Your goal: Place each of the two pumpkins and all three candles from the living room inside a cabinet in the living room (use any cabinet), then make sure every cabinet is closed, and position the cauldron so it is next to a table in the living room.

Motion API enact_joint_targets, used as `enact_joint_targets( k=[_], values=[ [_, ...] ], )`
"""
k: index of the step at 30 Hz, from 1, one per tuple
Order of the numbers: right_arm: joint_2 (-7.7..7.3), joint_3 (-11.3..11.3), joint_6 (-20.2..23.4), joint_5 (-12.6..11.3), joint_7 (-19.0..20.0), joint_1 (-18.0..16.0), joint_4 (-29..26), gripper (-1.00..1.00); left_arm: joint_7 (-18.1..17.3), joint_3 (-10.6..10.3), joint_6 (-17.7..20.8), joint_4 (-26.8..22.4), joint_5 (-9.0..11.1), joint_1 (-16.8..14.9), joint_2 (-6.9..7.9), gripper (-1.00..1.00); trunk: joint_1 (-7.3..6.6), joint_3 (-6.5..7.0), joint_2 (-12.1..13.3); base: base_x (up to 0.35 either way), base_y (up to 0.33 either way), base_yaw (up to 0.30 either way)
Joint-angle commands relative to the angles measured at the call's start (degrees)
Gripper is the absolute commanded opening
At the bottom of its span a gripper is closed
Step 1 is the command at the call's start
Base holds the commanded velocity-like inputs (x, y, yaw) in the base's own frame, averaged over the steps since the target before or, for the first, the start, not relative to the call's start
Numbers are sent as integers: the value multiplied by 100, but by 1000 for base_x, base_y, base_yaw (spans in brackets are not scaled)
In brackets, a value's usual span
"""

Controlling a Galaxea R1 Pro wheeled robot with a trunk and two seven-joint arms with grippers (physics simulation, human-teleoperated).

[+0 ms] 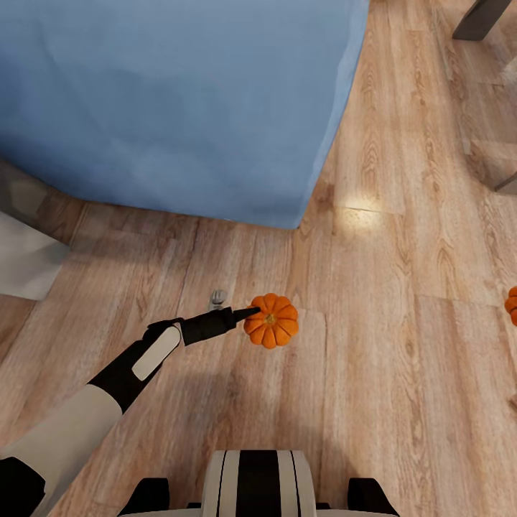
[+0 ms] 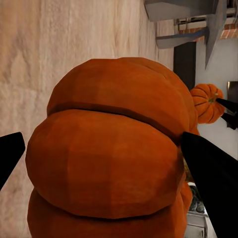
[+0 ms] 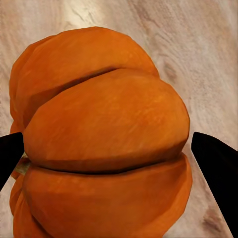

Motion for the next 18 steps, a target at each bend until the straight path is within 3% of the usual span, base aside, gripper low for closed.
enact_joint_targets(
  k=[1, 4, 13, 18],
  values=[
    [2, 0, 0, -7, 0, -1, 1, -100, -1, 0, 1, 0, 4, 1, -1, -100, 0, 0, 0, 0, 0, 0],
    [4, 6, 0, -16, 0, 4, 3, -100, -6, -1, 3, 6, 4, 1, -2, -100, 0, 0, 0, 0, 0, 0],
    [6, 9, 0, -25, 11, 6, 4, -100, -18, -4, 25, 0, 9, 1, -45, -100, -23, 199, 12, 0, 0, 0],
    [5, 4, 0, -18, 9, 6, 4, -100, -11, -38, 83, -3, 5, 1, -176, -100, -36, 310, 19, 0, 0, 0]
  ],
)
